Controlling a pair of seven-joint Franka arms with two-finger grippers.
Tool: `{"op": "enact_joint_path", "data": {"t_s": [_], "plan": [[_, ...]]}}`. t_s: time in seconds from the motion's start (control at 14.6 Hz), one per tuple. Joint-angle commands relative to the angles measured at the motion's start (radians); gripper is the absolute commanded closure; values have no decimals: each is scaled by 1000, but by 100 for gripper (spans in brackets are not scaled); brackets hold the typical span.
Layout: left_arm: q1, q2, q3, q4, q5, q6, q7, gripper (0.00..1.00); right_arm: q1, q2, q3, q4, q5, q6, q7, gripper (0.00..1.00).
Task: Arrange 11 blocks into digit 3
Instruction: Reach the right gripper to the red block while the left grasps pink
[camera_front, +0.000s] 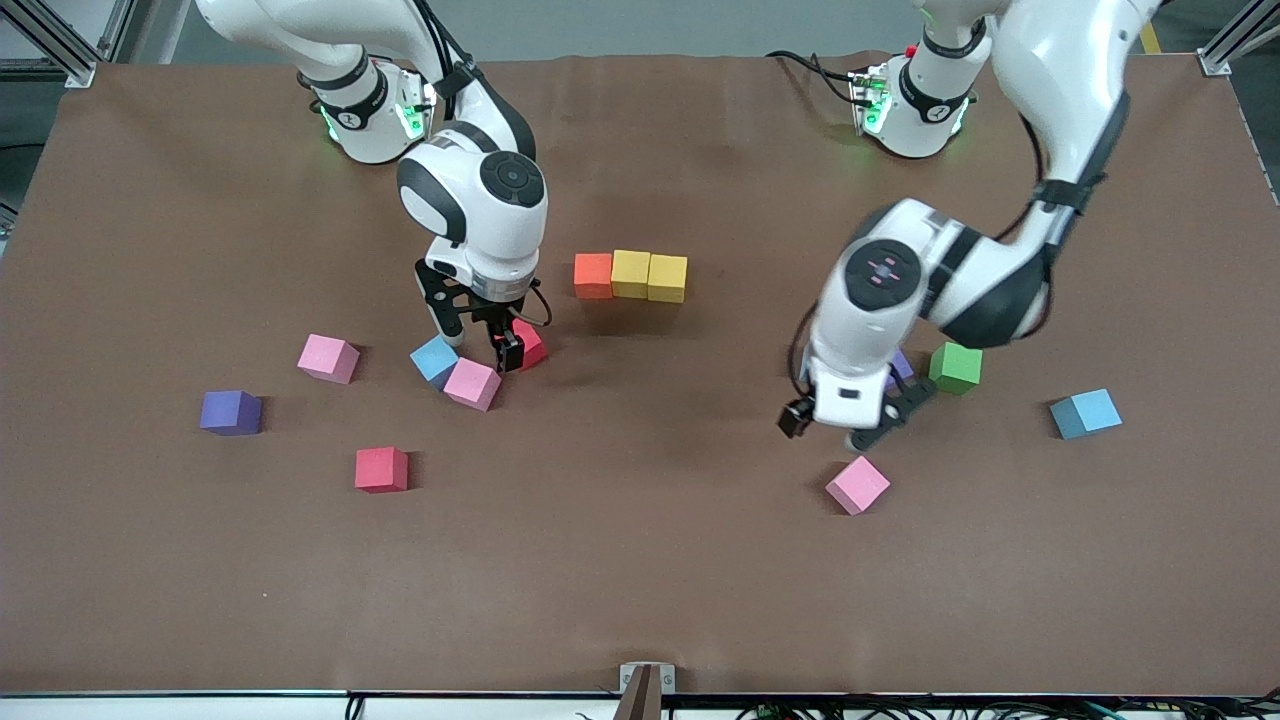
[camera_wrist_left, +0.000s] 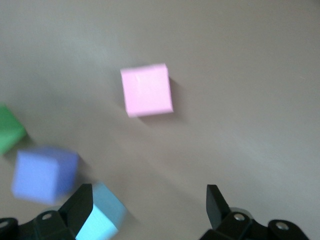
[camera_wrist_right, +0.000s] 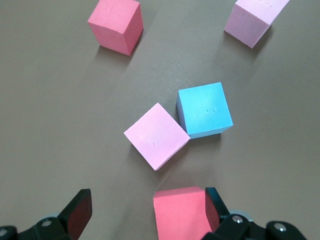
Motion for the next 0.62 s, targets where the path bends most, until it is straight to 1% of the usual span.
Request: {"op": "enact_joint_path", "data": {"t_s": [0.0, 0.07, 0.14, 0.21, 0.27, 0.41, 0.48, 0.55], "plan": [[70, 130, -13, 148, 12, -13, 151, 0, -17, 2, 13, 14, 22, -9, -25, 0], [75, 167, -10, 192, 14, -13, 170, 0, -22, 4, 13, 17, 42, -9, -64, 0], [66, 214, 23, 250, 14, -13, 176, 0, -29, 4, 11, 19, 74, -5, -106, 0], [58, 248, 57, 286, 12, -7, 181, 0, -46, 4, 11, 20, 111, 0, -139, 0], [50, 279, 66, 309, 12, 1, 181, 0, -71, 5, 14, 20, 146, 0, -207, 0], [42, 297, 70, 312, 12, 16, 169, 0, -86, 5, 11, 22, 278, 0, -352, 0], [47, 302, 70, 312, 12, 18, 167, 0, -91, 13, 11, 37, 315, -1, -399, 0], [49, 302, 74, 314, 10, 18, 165, 0, -82, 31, 10, 52, 320, -11, -413, 0]]}}
